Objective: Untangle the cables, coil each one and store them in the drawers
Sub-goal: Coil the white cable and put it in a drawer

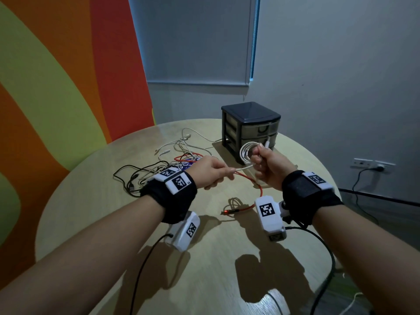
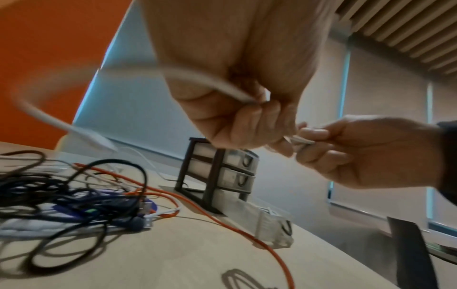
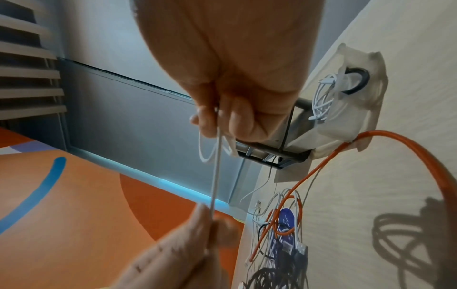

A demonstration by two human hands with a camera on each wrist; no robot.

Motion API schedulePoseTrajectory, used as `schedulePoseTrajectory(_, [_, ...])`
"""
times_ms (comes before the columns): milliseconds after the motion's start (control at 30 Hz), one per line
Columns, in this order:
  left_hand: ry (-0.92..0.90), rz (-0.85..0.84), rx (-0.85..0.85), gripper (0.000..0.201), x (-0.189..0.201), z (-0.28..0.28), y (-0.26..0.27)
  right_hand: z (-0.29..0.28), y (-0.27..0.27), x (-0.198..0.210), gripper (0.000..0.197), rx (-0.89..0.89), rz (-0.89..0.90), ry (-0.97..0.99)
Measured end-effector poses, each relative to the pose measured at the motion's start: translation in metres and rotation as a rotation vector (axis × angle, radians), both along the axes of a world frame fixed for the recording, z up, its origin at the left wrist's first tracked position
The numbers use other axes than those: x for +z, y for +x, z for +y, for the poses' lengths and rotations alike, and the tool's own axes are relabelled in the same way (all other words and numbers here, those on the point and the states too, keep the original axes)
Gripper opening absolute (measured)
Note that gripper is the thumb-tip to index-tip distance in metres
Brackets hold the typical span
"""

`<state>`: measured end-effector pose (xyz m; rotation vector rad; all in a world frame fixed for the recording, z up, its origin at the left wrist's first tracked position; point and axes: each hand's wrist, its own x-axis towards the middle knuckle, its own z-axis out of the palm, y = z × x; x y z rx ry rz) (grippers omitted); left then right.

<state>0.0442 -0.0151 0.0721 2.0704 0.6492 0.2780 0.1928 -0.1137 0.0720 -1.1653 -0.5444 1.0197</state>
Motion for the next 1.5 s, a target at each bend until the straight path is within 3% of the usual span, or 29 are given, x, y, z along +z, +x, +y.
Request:
schedulePoseTrajectory(100, [-0.014, 0.099, 0.056, 0.037, 0.001, 0.010, -0.010, -0.006, -0.001, 0.004, 0.036, -0.002, -0.008, -0.002])
schedulePoseTrajectory(300, [0.262, 0.294, 0.183, 0.050, 0.008, 0.018, -0.012, -0.008, -0.004, 0.006, 0.038, 0.129, -0.059, -0.068])
schedulePoseTrajectory(467, [0.274, 0.390, 0.162, 0.042, 0.021, 0.020, -0.008, -0.011, -0.006, 0.011, 0.039, 0.302, -0.145, -0.190])
schedulePoseTrajectory(633, [0.378, 0.436, 0.112, 0.033, 0.027, 0.012, 0.003, -0.011, -0.012, 0.016, 0.039, 0.403, -0.338, -0.432])
schedulePoseTrajectory(767, [0.411, 0.362, 0.147, 0.022, 0.028, 0.004, 0.010, -0.010, -0.017, 0.019, 0.038, 0.462, -0.465, -0.571])
schedulePoseTrajectory(933, [0.429, 0.217, 0.229, 0.010, 0.031, -0.012, 0.020, -0.004, -0.023, 0.014, 0.035, 0.416, -0.508, -0.599])
schedulePoseTrajectory(1167, [0.487, 0.106, 0.242, 0.021, 0.026, -0.035, 0.035, 0.000, -0.027, 0.010, 0.037, 0.225, -0.273, -0.439])
schedulePoseTrajectory(1333, [0.505, 0.027, 0.149, 0.023, 0.011, -0.042, 0.034, 0.000, -0.020, 0.005, 0.031, 0.086, -0.077, -0.258])
schedulePoseTrajectory(1500, [0.453, -0.124, 0.100, 0.011, 0.008, -0.043, 0.032, 0.000, -0.021, 0.001, 0.028, 0.071, -0.116, -0.197])
